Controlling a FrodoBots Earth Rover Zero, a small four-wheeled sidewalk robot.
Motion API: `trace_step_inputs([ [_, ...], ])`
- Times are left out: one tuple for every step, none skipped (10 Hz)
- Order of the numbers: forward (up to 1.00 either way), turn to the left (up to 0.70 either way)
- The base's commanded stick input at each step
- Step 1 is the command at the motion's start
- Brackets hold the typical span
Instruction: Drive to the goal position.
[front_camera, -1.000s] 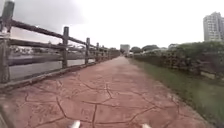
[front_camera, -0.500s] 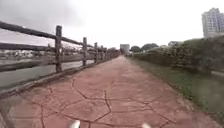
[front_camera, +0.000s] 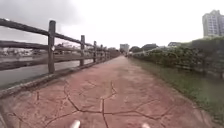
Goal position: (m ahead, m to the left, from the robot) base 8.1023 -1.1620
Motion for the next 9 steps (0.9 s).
trace_step_inputs([
  [0.70,0.00],
  [0.70,0.00],
  [0.70,0.00],
  [0.70,0.00],
  [0.70,0.00],
  [0.70,0.00],
  [0.70,0.00],
  [0.70,0.00],
  [0.70,0.00],
])
